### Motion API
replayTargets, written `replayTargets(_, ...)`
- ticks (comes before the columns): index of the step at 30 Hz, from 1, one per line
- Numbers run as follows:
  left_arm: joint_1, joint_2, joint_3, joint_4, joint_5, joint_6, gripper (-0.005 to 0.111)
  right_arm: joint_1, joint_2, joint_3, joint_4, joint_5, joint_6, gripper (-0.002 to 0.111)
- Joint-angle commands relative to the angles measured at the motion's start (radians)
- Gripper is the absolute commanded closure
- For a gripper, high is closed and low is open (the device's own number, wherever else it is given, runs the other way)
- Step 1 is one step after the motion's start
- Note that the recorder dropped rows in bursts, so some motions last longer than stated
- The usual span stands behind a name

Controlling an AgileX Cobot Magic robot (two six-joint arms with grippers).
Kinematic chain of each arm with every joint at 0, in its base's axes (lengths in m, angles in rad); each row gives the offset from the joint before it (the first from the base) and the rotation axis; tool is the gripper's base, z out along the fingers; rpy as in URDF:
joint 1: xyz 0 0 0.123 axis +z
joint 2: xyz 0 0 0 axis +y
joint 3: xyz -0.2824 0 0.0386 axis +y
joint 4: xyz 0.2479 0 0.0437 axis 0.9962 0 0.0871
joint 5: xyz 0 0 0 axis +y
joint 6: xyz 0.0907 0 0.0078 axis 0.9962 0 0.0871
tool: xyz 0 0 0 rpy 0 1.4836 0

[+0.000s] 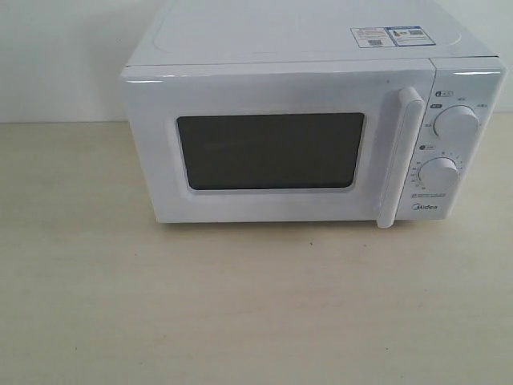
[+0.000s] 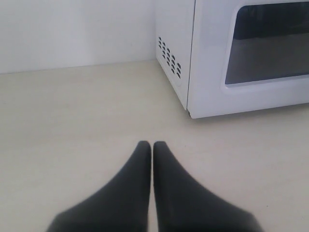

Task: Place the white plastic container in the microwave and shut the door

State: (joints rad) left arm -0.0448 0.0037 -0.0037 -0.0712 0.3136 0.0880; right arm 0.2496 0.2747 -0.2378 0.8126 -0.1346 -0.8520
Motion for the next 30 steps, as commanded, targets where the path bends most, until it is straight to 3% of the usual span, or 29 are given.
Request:
replayTargets(1,0.003,-0.004,0.004,0.001,0.001,-0.011,0.103,-0.011,-0.111,0.070,-0.007,-0.019,0.010,0.108)
replayTargets(13,0.003,-0.004,0.004,0.001,0.001,-0.011,0.103,-0.049,-0.275,0.238,-0.007,-0.069,0.010,0.108)
replayTargets(30,0.003,-0.004,0.004,0.001,0.001,-0.011,0.103,-0.127,-0.275,0.238,-0.001,0.128,0.051,0.108)
